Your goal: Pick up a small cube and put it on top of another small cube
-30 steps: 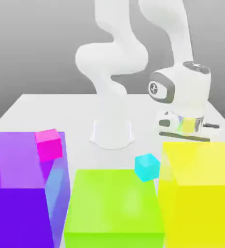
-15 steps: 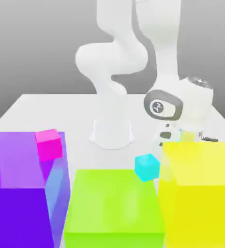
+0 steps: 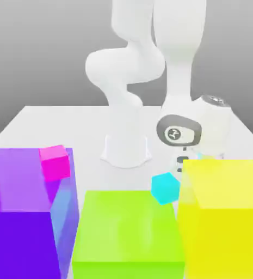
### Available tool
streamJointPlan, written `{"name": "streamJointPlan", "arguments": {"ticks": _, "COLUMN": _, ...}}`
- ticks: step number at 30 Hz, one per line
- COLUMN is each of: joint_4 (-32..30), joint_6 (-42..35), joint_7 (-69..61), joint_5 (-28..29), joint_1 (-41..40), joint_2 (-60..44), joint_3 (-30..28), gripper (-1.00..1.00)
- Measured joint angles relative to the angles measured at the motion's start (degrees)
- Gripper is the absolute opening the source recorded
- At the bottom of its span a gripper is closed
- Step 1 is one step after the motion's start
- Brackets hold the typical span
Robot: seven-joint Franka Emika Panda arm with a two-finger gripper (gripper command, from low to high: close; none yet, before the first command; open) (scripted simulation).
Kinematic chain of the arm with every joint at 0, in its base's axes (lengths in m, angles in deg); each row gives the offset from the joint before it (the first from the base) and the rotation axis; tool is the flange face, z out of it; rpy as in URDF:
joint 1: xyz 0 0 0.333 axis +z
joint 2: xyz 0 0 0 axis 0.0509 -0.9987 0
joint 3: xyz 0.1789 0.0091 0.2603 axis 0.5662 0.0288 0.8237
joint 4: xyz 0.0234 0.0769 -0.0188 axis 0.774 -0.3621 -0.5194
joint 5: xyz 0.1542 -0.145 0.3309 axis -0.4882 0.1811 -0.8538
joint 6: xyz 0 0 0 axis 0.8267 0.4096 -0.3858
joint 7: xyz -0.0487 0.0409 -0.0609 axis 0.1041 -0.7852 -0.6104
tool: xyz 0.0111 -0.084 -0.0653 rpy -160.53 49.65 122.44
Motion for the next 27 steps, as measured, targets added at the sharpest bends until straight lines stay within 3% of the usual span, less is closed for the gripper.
{"name": "streamJointPlan", "arguments": {"ticks": 7, "joint_4": -0.32, "joint_6": -3.92, "joint_7": -3.21, "joint_5": -4.26, "joint_1": -2.63, "joint_2": 1.99, "joint_3": 4.05, "gripper": -1.0}}
{"name": "streamJointPlan", "arguments": {"ticks": 16, "joint_4": -1.66, "joint_6": -8.98, "joint_7": -11.07, "joint_5": -14.69, "joint_1": -6.8, "joint_2": 7.02, "joint_3": 10.98, "gripper": -1.0}}
{"name": "streamJointPlan", "arguments": {"ticks": 22, "joint_4": -3.37, "joint_6": -10.33, "joint_7": -19.09, "joint_5": -25.41, "joint_1": -9.22, "joint_2": 11.3, "joint_3": 15.83, "gripper": -1.0}}
{"name": "streamJointPlan", "arguments": {"ticks": 27, "joint_4": -5.21, "joint_6": -10.7, "joint_7": -29.08, "joint_5": -39.03, "joint_1": -8.35, "joint_2": 15.5, "joint_3": 18.57, "gripper": -1.0}}
